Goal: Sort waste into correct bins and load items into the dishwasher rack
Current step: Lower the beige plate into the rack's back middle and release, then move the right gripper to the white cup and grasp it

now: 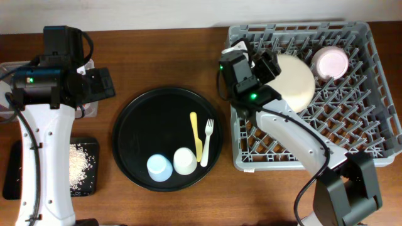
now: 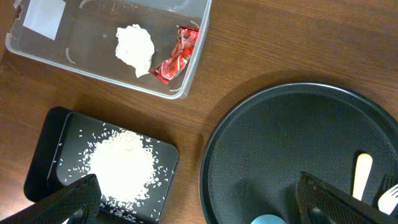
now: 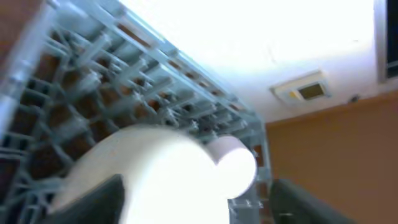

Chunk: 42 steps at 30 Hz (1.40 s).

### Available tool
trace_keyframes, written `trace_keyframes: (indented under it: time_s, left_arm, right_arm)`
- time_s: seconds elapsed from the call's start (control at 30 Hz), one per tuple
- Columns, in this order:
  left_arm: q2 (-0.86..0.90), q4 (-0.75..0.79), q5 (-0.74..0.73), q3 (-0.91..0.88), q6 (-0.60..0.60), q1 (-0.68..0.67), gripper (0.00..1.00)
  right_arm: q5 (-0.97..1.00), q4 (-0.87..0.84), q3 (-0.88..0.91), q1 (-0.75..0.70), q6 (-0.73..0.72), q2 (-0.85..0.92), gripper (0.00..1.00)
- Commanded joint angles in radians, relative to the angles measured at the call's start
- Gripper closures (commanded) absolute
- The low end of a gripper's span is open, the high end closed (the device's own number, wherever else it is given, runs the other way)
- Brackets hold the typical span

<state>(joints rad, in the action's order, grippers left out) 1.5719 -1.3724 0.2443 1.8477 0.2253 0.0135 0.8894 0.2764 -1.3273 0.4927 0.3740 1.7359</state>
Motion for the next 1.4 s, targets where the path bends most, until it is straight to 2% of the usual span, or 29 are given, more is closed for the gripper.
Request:
trace_keyframes:
  time_s: [0.0,0.07,0.1,0.2,0.27,0.3,0.4,0.47,0.53,0.67,0.73,0.83,0.93,1.1,1.37]
  left_arm:
    - [-0.002,0.002,0.011,0.008,0.006,0.003,0.01]
    - [-0.002,0.002,0.011,0.008,0.006,0.002,0.01]
    - [-0.002,0.002,0.011,0.008,0.006,0.003,0.01]
    - [-0.002,0.002,0.011,0.008,0.006,0.003,0.01]
    - [-0.002,0.002,0.011,0.008,0.006,0.003,0.01]
    - [-0.002,0.002,0.011,0.008,0.006,0.002,0.01]
    - [-0.002,0.002,0.011,0.008,0.006,0.002,0.01]
    - [-0.002,0.002,0.011,0.008,0.006,0.002,0.01]
    - [-0.002,0.002,0.011,0.008,0.006,0.003,0.01]
    - [-0.002,0.002,0.011,0.008,0.006,0.002,0.01]
    - [-0.002,0.002,0.01,0.008,0.006,0.002,0.01]
    - [-0.002,0.002,0.011,0.008,0.006,0.002,0.01]
    - [-0.002,0.002,0.011,0.008,0.006,0.002,0.01]
    - [-0.002,0.002,0.011,0.008,0.006,0.002,0.01]
    - [-0.002,0.002,0.011,0.008,0.006,0.002,0.01]
  right_arm:
    - [-0.09,-0.004,0.002,0.019,-0.139,-0.005,0.12]
    - [-0.167,0.045,0.001,0.018,-0.229,-0.034,0.14]
    - [-0.264,0.113,0.001,0.004,-0.316,-0.076,0.18]
    - [-0.52,0.281,0.0,-0.069,-0.444,-0.177,0.3]
    - [-0.586,0.381,0.0,-0.126,-0.512,-0.233,0.35]
    - [-0.637,0.426,0.0,-0.161,-0.526,-0.266,0.37]
    - [-0.965,0.521,0.0,-0.22,-0.525,-0.377,0.41]
    - [-1.145,0.557,0.0,-0.202,-0.526,-0.423,0.51]
    - [-1.234,0.588,0.0,-0.148,-0.566,-0.424,0.51]
    - [-1.234,0.668,0.001,-0.011,-0.6,-0.364,0.5]
    - [-1.233,0.697,0.001,0.079,-0.588,-0.307,0.46]
    - [-1.181,0.669,0.001,0.192,-0.584,-0.215,0.42]
    - [-1.114,0.607,0.001,0.296,-0.514,-0.087,0.36]
    - [-1.035,0.537,0.001,0.36,-0.51,0.037,0.27]
    - [-1.035,0.499,0.002,0.367,-0.51,0.08,0.25]
